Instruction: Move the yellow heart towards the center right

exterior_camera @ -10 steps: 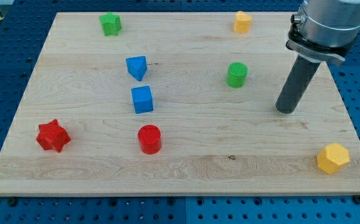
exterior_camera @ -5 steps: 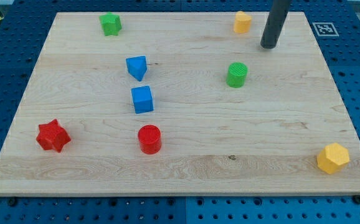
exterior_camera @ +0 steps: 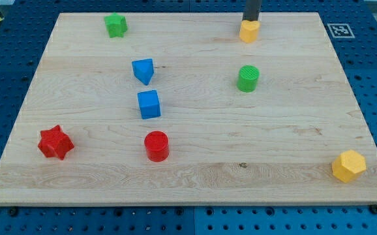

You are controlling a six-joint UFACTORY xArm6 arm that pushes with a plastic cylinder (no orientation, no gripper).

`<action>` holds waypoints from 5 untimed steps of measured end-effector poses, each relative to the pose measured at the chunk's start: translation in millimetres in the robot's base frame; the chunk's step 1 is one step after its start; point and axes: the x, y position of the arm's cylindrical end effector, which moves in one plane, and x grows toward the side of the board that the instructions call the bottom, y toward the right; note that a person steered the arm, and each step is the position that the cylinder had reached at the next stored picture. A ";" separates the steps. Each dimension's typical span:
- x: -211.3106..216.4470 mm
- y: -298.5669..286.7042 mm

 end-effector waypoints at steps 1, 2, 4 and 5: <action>-1.0 -16.2; 15.0 -19.7; 45.8 0.8; 62.4 0.8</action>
